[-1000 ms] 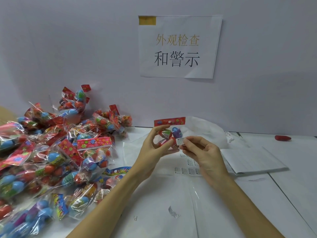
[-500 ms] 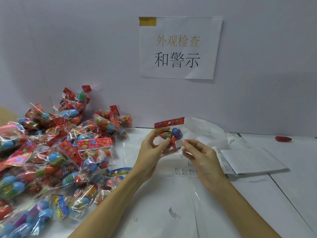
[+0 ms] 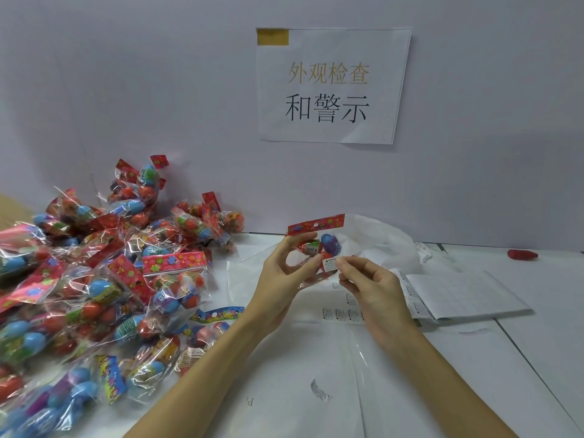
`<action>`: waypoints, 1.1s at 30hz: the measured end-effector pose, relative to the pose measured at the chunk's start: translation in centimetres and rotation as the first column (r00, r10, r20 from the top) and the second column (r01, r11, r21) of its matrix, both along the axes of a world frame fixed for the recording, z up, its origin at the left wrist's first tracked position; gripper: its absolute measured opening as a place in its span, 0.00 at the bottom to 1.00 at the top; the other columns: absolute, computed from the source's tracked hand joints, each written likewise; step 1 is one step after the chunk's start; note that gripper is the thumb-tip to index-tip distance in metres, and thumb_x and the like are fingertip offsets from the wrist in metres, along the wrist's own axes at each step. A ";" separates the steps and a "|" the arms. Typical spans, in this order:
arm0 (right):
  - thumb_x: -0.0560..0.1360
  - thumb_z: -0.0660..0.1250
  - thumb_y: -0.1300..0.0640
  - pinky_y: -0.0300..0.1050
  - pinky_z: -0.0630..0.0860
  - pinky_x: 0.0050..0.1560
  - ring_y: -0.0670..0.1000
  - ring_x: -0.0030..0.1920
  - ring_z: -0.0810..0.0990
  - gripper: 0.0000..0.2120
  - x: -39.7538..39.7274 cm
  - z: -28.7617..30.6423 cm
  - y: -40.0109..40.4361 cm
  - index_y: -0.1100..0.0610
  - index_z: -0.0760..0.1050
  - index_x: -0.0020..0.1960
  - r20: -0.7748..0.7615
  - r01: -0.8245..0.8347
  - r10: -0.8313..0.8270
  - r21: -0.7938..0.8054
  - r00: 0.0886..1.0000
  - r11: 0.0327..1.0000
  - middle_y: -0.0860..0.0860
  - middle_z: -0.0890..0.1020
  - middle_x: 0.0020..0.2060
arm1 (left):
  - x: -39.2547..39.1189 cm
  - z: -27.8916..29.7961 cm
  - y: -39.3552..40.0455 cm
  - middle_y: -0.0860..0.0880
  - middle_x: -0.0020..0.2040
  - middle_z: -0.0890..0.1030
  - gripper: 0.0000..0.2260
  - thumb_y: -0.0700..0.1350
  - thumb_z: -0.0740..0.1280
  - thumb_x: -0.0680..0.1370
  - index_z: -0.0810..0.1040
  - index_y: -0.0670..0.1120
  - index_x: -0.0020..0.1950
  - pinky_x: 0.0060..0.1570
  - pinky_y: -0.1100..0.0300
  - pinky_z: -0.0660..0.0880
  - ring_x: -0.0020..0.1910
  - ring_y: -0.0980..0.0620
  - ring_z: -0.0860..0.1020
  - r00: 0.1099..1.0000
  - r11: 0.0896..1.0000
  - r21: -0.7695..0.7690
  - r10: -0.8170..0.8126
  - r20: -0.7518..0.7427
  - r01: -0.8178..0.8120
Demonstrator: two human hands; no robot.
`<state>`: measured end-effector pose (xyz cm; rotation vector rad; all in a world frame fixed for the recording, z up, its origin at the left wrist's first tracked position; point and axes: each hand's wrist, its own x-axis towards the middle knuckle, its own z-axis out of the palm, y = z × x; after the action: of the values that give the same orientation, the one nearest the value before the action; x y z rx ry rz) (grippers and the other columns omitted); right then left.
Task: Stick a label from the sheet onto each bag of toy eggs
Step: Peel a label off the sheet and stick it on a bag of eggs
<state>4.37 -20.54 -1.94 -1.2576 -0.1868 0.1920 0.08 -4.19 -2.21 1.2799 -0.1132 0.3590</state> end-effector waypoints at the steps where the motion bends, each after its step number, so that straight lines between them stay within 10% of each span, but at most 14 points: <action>1: 0.75 0.76 0.59 0.37 0.81 0.50 0.45 0.45 0.84 0.02 0.0 -0.1 0.0 0.54 0.88 0.46 0.007 0.002 -0.002 -0.001 1.000 1.000 0.52 0.88 0.46 | 0.0 0.0 0.0 0.45 0.63 0.83 0.19 0.42 0.76 0.78 0.79 0.50 0.68 0.56 0.49 0.83 0.59 0.39 0.85 1.000 1.000 0.006 -0.007 0.007 0.006; 13: 0.77 0.76 0.58 0.38 0.82 0.45 0.48 0.44 0.87 0.16 0.1 -0.4 0.5 0.51 0.79 0.63 0.067 0.182 -0.179 -0.054 0.982 0.982 0.49 0.87 0.45 | 0.4 -0.2 0.4 0.48 0.60 0.84 0.22 0.37 0.79 0.75 0.79 0.51 0.65 0.53 0.49 0.84 0.55 0.40 0.86 0.995 0.991 0.087 0.101 0.010 -0.102; 19: 0.67 0.72 0.32 0.44 0.79 0.47 0.50 0.43 0.81 0.28 0.3 -0.4 0.0 0.48 0.84 0.60 0.042 -0.016 0.029 -0.274 0.999 0.962 0.50 0.86 0.49 | 0.3 -0.2 0.5 0.46 0.62 0.82 0.23 0.40 0.79 0.75 0.76 0.49 0.68 0.55 0.42 0.83 0.55 0.38 0.85 1.000 0.997 0.078 0.010 0.021 -0.012; 23: 0.77 0.72 0.46 0.41 0.81 0.39 0.52 0.36 0.82 0.15 0.2 -0.4 0.3 0.58 0.86 0.51 0.085 -0.085 0.097 -0.130 0.992 0.988 0.56 0.84 0.38 | 0.2 0.0 0.3 0.45 0.63 0.79 0.27 0.42 0.79 0.76 0.73 0.49 0.71 0.54 0.46 0.83 0.54 0.40 0.85 0.997 0.995 0.091 -0.056 0.052 0.051; 33: 0.86 0.59 0.63 0.48 0.85 0.44 0.63 0.47 0.88 0.12 0.1 0.6 -0.4 0.61 0.80 0.63 0.006 -0.200 0.202 -0.091 0.979 0.975 0.61 0.88 0.50 | 0.7 -0.1 1.1 0.42 0.64 0.82 0.44 0.39 0.81 0.72 0.63 0.68 0.77 0.60 0.47 0.81 0.60 0.37 0.84 0.999 0.999 -0.026 -0.041 0.032 0.042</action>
<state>4.43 -20.91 -1.33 -1.3300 -0.3224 0.3689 0.76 -3.11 -2.30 1.2441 -0.1610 0.3442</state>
